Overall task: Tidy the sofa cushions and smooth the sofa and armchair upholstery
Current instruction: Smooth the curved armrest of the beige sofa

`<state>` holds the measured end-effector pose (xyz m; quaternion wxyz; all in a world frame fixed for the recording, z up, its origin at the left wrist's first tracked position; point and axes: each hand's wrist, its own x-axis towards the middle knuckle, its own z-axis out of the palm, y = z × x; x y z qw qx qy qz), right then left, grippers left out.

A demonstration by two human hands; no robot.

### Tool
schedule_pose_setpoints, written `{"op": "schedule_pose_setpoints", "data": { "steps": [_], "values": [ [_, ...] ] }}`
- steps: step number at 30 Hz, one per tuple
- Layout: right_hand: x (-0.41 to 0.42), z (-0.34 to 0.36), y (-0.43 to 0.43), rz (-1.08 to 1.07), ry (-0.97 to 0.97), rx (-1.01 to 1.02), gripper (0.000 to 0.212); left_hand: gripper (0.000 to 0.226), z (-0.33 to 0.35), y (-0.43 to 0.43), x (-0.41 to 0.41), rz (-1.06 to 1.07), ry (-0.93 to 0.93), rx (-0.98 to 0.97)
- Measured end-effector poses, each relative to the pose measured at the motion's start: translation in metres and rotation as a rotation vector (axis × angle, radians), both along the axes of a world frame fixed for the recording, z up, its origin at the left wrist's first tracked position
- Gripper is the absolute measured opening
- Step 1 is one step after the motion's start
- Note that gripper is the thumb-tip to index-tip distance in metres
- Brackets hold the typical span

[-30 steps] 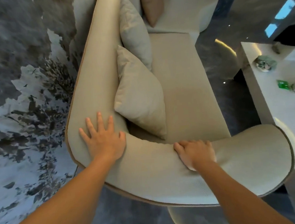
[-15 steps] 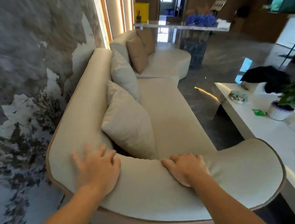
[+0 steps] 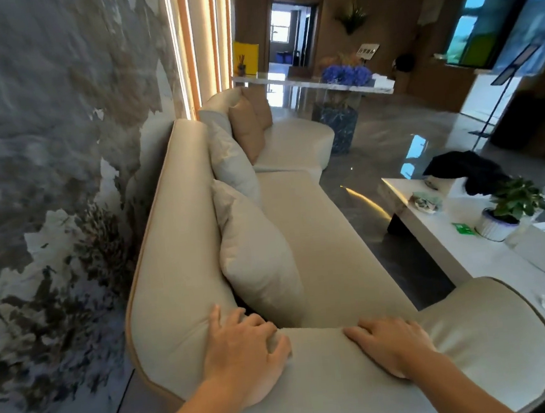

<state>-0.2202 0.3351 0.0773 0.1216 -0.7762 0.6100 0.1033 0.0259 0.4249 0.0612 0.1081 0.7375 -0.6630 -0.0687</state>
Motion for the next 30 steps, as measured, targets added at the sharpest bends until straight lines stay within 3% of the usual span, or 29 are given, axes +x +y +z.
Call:
{"op": "schedule_pose_setpoints", "data": {
  "steps": [8,17,22,30],
  "values": [
    [0.057,-0.002,0.047,-0.044,-0.045,-0.017,0.069,0.059,0.009,0.037,0.060,-0.061,0.043,0.031],
    [0.147,-0.020,0.111,-0.048,-0.058,-0.018,0.082,0.049,0.008,0.086,0.158,-0.064,-0.044,0.015],
    [0.134,-0.013,0.092,0.115,-0.110,0.098,0.085,0.050,0.005,0.084,0.162,-0.046,-0.091,0.043],
    [0.122,-0.008,0.095,0.105,-0.122,0.158,0.097,0.069,0.006,0.082,0.158,-0.061,-0.159,0.068]
  ]
}}
